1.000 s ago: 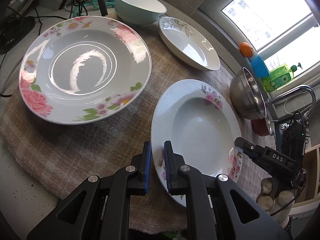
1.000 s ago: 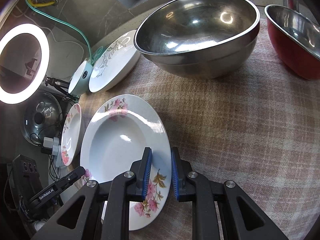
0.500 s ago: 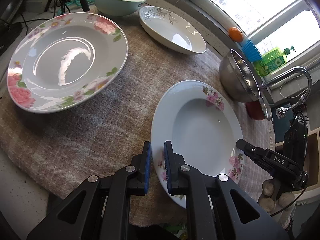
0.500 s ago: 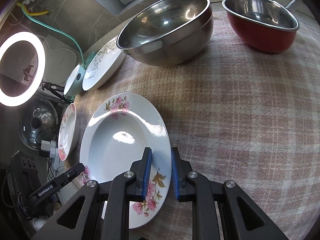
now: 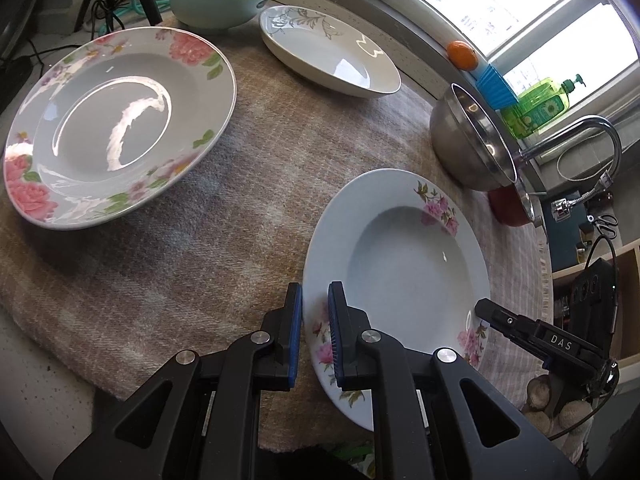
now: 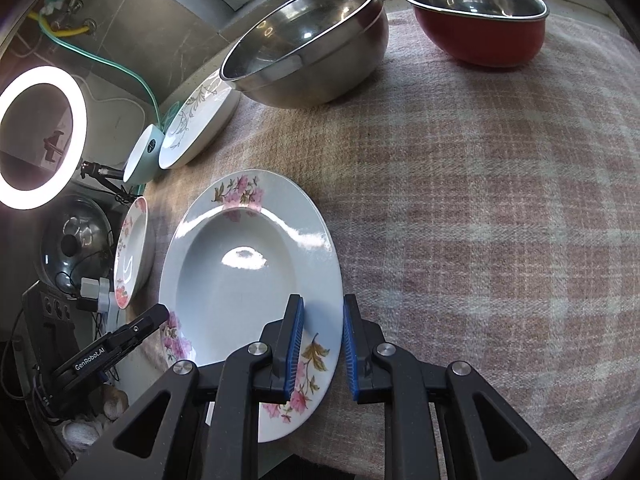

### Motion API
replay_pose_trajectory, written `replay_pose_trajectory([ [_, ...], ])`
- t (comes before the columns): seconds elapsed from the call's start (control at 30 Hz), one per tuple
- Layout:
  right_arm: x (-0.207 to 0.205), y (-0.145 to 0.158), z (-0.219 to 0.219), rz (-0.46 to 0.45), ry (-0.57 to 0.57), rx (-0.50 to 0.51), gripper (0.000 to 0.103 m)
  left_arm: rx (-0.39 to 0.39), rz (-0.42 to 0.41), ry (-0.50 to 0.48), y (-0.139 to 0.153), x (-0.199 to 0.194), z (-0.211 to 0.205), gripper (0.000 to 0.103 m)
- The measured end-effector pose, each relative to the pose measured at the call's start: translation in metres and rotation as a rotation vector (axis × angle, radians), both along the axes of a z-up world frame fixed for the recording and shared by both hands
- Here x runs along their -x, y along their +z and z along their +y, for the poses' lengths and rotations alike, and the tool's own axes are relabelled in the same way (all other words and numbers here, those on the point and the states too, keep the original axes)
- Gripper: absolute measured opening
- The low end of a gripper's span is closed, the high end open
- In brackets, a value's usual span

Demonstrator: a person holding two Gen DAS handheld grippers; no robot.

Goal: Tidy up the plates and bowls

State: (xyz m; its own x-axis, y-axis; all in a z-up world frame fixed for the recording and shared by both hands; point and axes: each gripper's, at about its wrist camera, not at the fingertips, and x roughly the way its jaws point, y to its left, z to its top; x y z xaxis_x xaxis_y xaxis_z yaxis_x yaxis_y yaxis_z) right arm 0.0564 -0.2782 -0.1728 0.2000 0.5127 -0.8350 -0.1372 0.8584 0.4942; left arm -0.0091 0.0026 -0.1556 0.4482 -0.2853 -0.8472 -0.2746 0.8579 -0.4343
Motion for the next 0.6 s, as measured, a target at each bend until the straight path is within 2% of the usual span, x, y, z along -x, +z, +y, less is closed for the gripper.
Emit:
replay_pose_trajectory([
  [0.6,0.012,-0.001,0.000,0.021,0.002,0.005,0.017,-0.036,-0.003,-0.044,0.001,-0.005,0.000,0.012],
])
